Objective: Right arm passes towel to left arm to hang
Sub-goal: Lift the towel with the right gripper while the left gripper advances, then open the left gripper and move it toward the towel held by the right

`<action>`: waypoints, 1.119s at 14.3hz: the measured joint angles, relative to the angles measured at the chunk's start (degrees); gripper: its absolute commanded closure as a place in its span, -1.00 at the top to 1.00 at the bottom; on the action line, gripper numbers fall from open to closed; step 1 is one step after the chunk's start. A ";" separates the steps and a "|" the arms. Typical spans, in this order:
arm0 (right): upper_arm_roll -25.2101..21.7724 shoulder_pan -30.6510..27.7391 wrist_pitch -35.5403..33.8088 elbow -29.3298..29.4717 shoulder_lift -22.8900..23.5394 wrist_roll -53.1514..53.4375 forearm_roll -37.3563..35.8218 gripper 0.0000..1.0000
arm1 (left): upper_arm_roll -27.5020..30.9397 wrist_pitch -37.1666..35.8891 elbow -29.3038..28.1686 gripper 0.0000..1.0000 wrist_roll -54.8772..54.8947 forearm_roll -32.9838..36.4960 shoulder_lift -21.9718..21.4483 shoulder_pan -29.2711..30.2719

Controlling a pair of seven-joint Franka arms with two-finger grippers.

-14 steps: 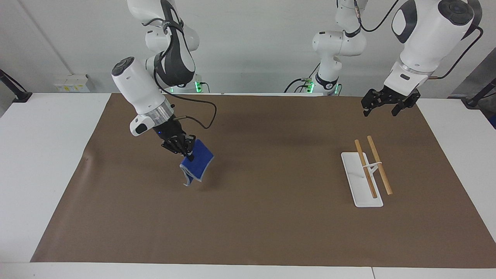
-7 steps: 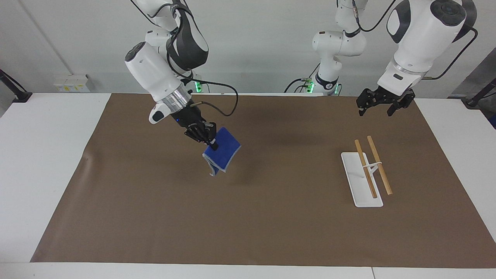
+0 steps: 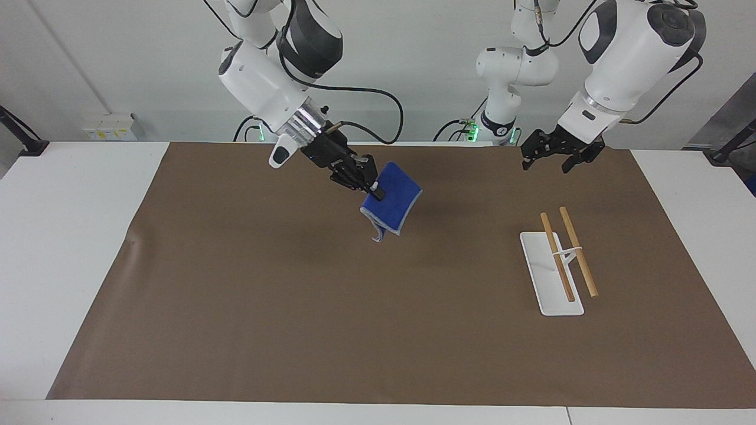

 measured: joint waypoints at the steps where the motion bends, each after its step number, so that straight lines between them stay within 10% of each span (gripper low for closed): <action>1: 0.02 0.84 0.41 0.01 0.05 0.81 0.03 -1.00 | 0.00 0.34 -0.85 1.00 -2.10 -2.03 -0.28 0.00; 16: 0.06 6.03 2.90 1.79 2.30 9.37 0.35 -1.00 | -0.17 38.57 -16.08 1.00 -48.88 -15.26 -4.39 -9.42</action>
